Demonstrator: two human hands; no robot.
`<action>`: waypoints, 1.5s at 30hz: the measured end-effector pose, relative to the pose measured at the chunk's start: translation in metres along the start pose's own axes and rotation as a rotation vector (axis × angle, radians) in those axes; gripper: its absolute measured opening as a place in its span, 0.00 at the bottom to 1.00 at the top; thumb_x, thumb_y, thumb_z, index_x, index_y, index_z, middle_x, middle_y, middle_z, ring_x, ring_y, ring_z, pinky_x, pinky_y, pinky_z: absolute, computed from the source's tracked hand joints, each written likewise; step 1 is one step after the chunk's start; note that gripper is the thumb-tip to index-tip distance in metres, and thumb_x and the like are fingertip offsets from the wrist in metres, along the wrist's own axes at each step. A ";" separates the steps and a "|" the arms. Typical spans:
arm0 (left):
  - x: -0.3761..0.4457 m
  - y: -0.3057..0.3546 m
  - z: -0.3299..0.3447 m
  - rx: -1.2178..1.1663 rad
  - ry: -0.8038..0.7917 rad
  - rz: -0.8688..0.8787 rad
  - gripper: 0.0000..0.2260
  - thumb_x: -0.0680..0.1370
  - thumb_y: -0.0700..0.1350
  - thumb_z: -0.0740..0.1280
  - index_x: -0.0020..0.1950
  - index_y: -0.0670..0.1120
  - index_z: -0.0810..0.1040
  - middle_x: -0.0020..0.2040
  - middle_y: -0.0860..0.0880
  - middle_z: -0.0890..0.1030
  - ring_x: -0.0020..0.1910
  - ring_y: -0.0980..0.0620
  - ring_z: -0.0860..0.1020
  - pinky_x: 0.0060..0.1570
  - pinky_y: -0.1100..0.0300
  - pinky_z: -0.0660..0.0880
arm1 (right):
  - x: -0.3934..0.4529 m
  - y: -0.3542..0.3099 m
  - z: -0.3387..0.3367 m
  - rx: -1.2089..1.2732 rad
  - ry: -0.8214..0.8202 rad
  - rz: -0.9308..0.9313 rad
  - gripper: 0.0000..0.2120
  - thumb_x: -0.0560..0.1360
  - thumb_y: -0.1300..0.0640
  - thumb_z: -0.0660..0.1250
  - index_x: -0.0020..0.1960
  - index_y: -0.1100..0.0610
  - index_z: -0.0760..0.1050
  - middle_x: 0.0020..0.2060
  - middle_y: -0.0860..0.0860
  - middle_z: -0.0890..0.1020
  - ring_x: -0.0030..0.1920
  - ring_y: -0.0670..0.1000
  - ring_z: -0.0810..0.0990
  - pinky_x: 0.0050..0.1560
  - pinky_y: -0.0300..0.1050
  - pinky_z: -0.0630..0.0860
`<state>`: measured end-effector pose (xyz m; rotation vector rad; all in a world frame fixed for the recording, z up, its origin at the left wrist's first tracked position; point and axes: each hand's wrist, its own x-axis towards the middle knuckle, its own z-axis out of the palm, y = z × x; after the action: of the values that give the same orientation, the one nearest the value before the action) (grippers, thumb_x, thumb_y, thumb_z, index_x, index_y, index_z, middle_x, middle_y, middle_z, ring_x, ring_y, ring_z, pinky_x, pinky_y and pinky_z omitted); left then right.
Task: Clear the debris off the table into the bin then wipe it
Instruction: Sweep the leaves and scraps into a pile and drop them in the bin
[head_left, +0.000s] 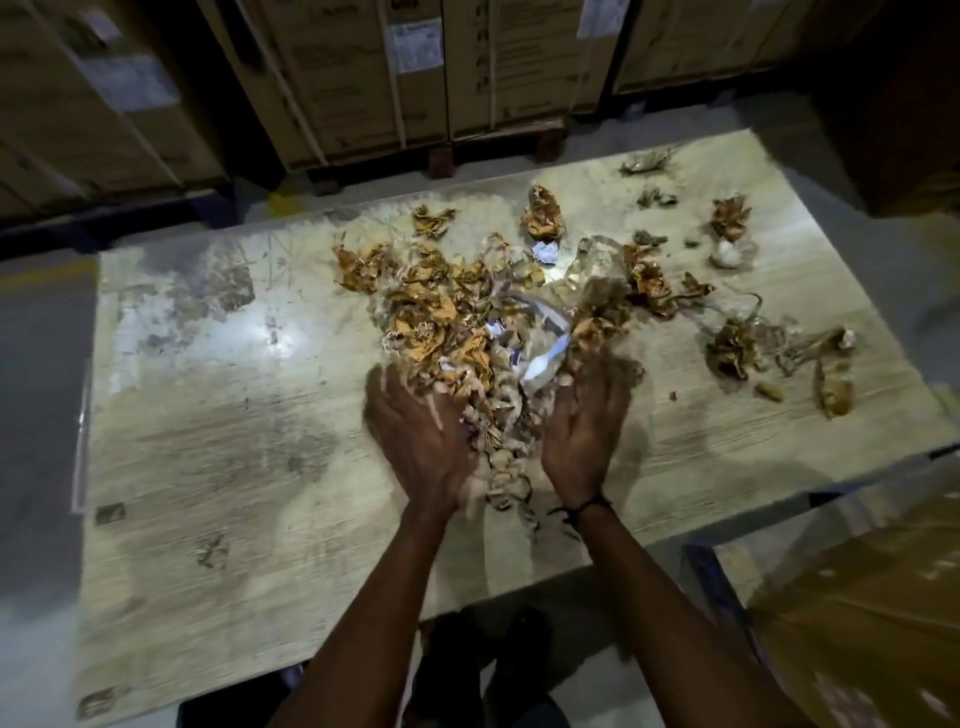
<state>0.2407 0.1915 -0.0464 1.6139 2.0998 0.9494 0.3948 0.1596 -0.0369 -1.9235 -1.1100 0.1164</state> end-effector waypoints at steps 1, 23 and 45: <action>0.017 -0.006 -0.006 -0.019 0.066 -0.010 0.26 0.84 0.55 0.60 0.78 0.42 0.65 0.78 0.39 0.65 0.76 0.40 0.65 0.75 0.40 0.64 | 0.008 -0.001 -0.008 -0.060 0.052 0.025 0.20 0.82 0.55 0.63 0.73 0.58 0.73 0.72 0.59 0.71 0.73 0.52 0.67 0.71 0.45 0.69; 0.196 -0.030 0.003 -0.250 -0.039 0.168 0.28 0.81 0.63 0.59 0.73 0.43 0.70 0.70 0.41 0.70 0.68 0.49 0.70 0.68 0.46 0.70 | 0.050 0.031 0.010 0.060 0.067 0.342 0.36 0.79 0.37 0.59 0.77 0.60 0.67 0.74 0.64 0.65 0.72 0.57 0.67 0.73 0.43 0.65; 0.050 -0.021 0.006 -0.031 -0.300 0.072 0.31 0.87 0.59 0.51 0.84 0.41 0.56 0.84 0.42 0.60 0.83 0.45 0.59 0.81 0.43 0.56 | -0.029 0.002 0.033 -0.080 -0.160 0.369 0.35 0.85 0.43 0.48 0.84 0.63 0.52 0.83 0.60 0.55 0.84 0.57 0.52 0.83 0.57 0.47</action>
<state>0.2137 0.2374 -0.0579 1.7068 1.8281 0.7055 0.3632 0.1593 -0.0676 -2.2058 -0.8598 0.4410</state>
